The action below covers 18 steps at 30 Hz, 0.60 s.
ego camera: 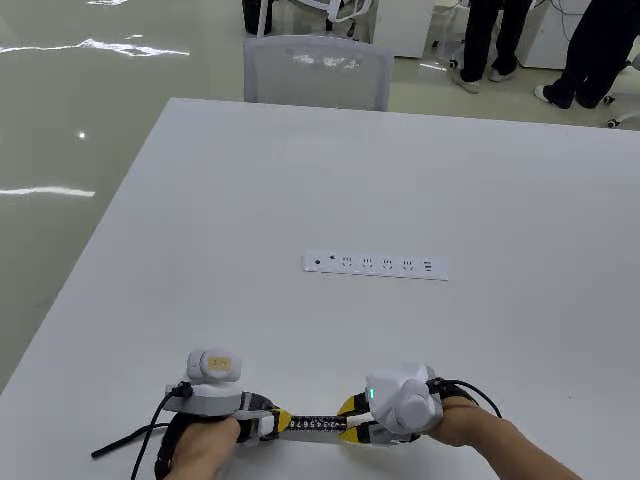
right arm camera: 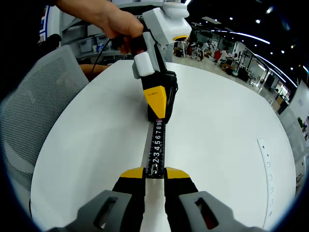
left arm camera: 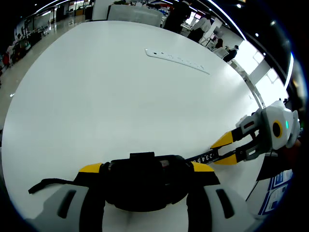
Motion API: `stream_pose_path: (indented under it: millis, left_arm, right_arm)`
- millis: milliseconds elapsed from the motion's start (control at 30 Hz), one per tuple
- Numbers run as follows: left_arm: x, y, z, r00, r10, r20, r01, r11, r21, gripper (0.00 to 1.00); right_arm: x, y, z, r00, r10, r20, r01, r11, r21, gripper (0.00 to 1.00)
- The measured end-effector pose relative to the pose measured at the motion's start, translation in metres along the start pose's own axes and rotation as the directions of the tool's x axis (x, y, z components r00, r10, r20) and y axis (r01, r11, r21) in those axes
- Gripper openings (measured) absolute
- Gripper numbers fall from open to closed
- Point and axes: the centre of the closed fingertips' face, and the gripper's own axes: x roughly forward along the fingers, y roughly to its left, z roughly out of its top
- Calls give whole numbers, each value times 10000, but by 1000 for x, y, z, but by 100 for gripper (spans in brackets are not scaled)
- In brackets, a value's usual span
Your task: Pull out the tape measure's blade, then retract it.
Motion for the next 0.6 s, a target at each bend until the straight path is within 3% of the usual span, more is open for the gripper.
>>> stream_pose_path:
  millis: [600]
  left_arm:
    - [-2,0,1,9999,-102,9,102,9999,-52,65]
  right_arm:
    - [4,0,5,10000,31,89,-31,10000,19,13]
